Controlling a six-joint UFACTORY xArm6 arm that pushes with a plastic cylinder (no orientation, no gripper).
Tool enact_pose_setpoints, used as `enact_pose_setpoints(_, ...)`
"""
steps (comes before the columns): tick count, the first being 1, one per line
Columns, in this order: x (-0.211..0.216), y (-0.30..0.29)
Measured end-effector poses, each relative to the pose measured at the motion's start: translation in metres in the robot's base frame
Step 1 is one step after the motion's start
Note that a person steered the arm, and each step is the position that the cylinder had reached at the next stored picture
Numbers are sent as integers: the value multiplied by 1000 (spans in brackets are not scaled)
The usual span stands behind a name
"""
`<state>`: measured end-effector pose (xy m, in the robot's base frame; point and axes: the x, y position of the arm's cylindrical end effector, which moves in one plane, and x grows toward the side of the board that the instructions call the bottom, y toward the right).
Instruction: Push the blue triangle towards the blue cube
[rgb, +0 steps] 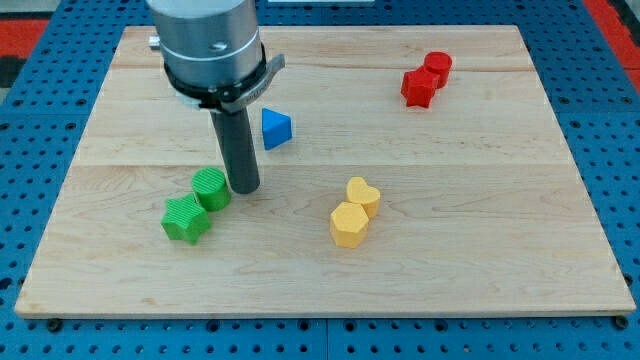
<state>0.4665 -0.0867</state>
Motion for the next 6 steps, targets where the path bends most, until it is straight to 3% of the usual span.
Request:
enact_pose_setpoints(3, -59, 63)
enact_pose_setpoints(4, -59, 17)
enact_pose_setpoints(6, -98, 3)
